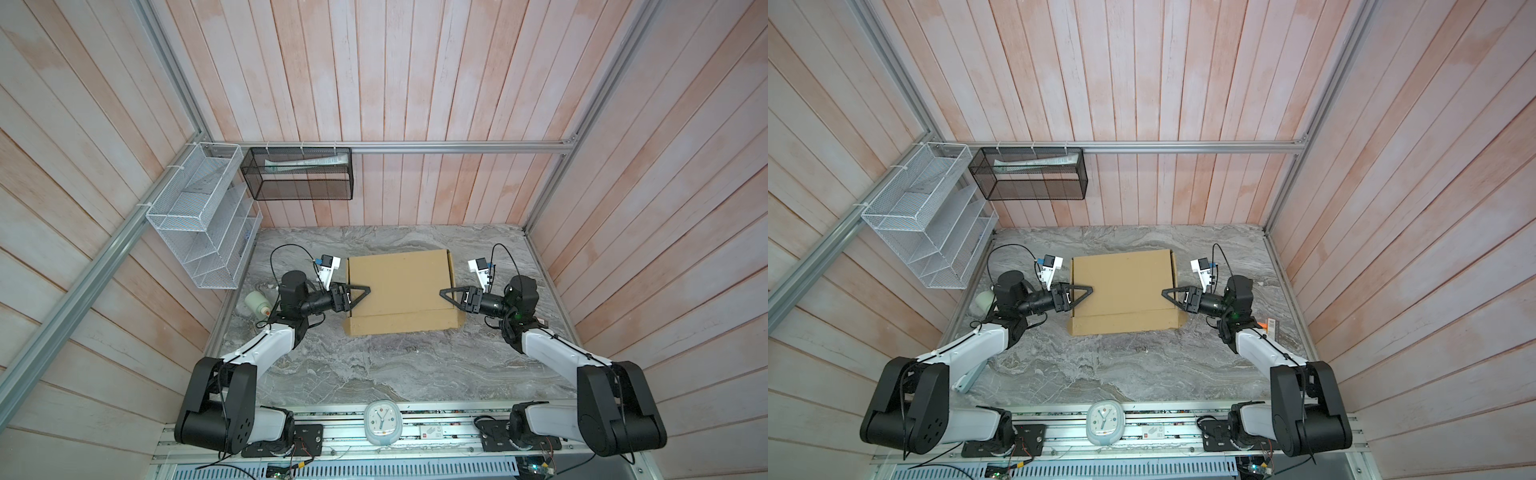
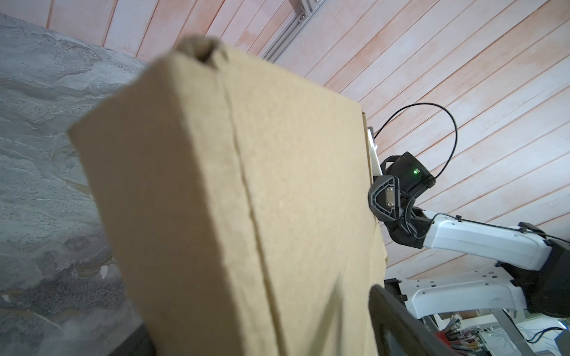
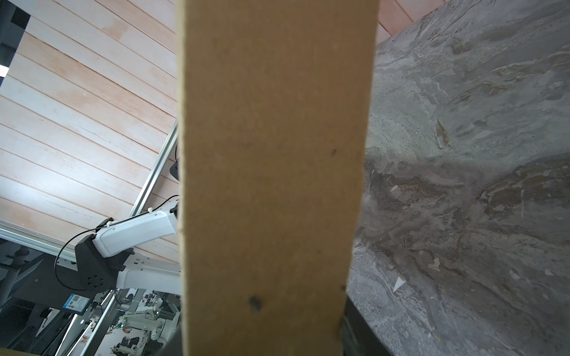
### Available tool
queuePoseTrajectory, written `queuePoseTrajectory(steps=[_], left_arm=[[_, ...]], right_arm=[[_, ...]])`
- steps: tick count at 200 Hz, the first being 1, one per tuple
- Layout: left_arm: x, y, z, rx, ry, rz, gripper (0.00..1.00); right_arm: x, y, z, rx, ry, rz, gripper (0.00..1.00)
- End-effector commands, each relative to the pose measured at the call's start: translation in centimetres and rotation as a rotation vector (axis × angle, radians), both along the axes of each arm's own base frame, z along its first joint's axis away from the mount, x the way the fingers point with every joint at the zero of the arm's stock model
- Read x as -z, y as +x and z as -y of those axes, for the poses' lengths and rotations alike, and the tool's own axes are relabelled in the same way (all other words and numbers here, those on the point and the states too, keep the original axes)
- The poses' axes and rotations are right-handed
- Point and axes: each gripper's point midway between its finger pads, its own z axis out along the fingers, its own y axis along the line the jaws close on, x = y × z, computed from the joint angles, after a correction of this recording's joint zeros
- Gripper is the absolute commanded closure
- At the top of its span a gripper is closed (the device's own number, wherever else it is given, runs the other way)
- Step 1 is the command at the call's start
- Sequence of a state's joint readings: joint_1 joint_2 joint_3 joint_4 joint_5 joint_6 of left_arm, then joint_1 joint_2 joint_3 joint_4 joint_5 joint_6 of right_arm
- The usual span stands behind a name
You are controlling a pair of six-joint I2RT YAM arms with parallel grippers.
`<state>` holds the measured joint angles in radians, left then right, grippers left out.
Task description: Fold the paper box
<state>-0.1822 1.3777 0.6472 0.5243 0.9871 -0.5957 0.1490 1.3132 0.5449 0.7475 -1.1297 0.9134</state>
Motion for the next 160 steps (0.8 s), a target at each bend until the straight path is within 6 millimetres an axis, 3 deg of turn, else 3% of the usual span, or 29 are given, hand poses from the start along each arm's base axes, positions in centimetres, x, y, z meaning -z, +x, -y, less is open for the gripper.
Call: queuePoseTrajectory(steps=[1,160], left_arm=[[-1.5,-0.4,0.9,0.06,-0.017,0.05,0.11],[-3.4,-0.8,1.3,0.087,-0.058,0.081,0.37]], right_arm=[[-1.9,0.6,-0.2,-0.012,0.019,0.075,0.58],[-0.4,1.6,-0.4,-0.019,0.011,0.048,0.58]])
